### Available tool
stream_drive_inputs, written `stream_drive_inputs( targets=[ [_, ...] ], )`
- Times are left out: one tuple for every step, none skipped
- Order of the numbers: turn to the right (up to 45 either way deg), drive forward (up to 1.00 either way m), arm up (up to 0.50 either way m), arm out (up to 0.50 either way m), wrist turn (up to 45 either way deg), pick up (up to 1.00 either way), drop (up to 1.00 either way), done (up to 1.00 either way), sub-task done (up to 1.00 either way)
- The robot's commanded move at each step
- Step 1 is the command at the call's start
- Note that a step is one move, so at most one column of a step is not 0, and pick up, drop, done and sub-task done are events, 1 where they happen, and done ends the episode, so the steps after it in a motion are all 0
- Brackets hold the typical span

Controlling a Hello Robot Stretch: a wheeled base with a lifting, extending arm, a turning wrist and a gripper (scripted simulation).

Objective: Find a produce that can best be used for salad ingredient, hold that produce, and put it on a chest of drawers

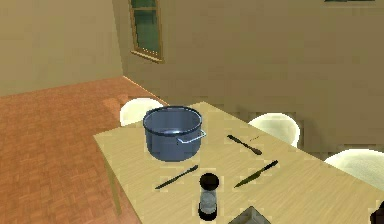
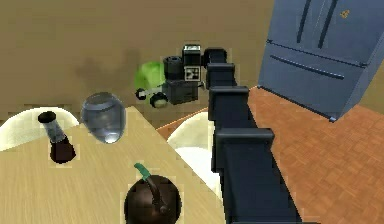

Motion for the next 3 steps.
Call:
stream_drive_inputs(
  targets=[
    [0.0, 0.00, 0.00, 0.00, -45.0, 0.00, 0.00, 0.00, 0.00],
    [0.0, 0.00, 0.00, 0.00, -45.0, 0.00, 0.00, 0.00, 0.00],
    [0.0, 0.00, 0.00, 0.00, -15.0, 0.00, 0.00, 0.00, 0.00]
  ],
)
